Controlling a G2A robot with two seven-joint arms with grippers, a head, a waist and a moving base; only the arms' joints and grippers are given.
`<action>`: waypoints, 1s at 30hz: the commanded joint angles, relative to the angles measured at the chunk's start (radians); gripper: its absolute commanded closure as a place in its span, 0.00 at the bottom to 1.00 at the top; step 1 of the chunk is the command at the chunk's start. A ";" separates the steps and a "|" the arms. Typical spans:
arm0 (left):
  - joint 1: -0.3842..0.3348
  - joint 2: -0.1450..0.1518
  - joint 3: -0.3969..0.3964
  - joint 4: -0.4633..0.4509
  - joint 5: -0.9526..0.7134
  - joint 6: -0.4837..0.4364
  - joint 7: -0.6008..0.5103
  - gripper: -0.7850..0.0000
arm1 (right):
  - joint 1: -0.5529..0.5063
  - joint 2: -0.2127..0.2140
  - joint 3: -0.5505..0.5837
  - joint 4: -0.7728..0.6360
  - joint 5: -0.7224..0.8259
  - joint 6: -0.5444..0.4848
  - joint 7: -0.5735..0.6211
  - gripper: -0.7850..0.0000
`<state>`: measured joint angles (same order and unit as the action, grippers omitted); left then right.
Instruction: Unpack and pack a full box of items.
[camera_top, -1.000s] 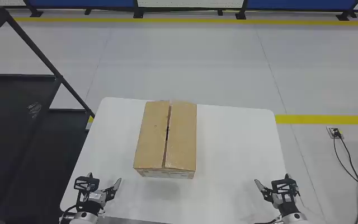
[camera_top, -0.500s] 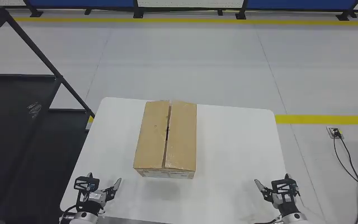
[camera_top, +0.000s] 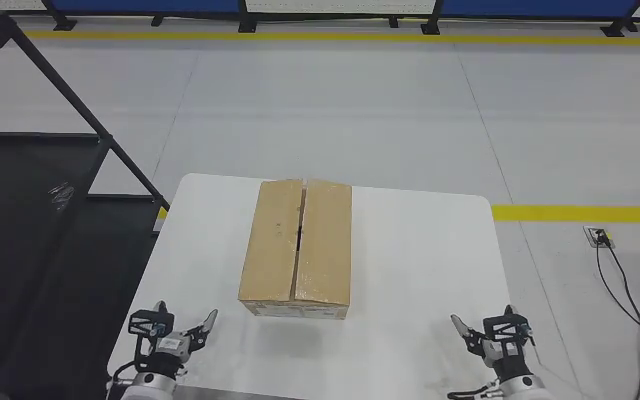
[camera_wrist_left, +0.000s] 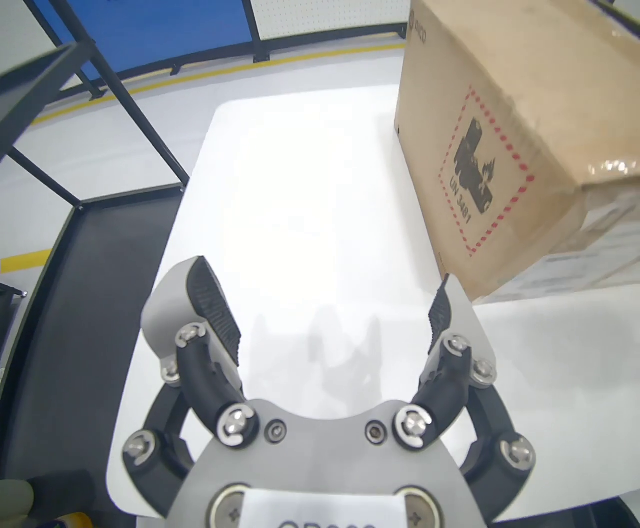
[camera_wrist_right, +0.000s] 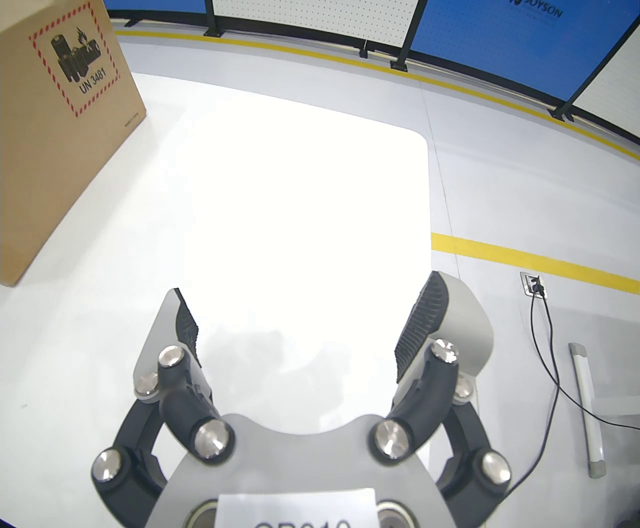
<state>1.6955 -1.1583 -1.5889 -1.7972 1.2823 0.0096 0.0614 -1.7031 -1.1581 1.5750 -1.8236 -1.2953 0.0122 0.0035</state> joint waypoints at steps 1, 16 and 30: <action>-0.014 -0.004 0.007 0.003 -0.020 0.010 0.025 0.00 | 0.007 -0.003 -0.008 -0.008 0.010 0.004 -0.003 0.00; -0.098 -0.025 0.058 0.022 -0.174 0.032 0.071 0.00 | 0.071 -0.018 -0.045 -0.054 0.085 0.041 0.016 0.00; -0.164 -0.031 0.068 0.059 -0.207 0.019 0.044 0.00 | 0.126 -0.033 -0.104 -0.051 0.146 0.067 -0.027 0.00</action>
<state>1.5458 -1.1880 -1.5233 -1.7486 1.0799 0.0294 0.1078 -1.5879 -1.1879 1.4816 -1.8764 -1.1596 0.0701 -0.0067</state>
